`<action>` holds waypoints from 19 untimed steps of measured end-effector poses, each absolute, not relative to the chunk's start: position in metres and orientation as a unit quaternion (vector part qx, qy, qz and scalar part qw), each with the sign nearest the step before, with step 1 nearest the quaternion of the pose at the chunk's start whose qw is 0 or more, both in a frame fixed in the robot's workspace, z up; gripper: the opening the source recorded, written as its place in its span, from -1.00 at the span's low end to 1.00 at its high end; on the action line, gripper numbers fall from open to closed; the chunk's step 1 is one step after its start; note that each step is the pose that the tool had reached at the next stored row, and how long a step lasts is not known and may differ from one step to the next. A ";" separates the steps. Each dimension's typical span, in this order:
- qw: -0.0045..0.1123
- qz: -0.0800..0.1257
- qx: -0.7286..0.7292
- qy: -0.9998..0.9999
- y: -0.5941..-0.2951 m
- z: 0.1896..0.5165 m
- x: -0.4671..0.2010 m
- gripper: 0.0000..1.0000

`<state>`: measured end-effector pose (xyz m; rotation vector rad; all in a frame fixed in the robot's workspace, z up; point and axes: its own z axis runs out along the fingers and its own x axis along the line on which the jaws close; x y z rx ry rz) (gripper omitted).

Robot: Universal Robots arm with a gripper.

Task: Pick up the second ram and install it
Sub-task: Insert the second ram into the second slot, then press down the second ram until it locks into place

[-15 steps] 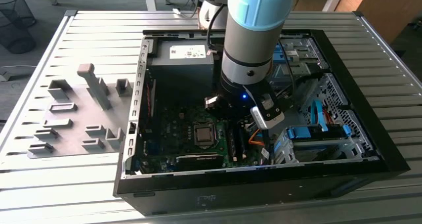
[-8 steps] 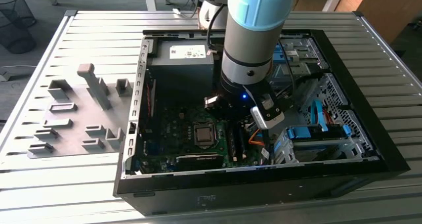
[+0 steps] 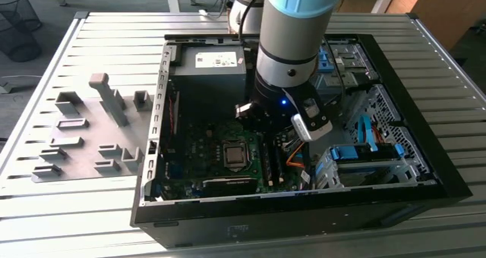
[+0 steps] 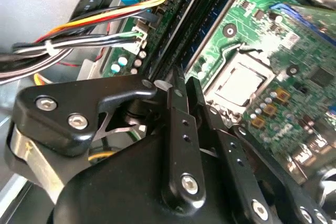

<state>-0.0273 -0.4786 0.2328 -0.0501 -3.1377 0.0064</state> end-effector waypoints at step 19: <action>0.002 0.002 -0.016 -1.000 -0.478 0.220 -0.027 -0.79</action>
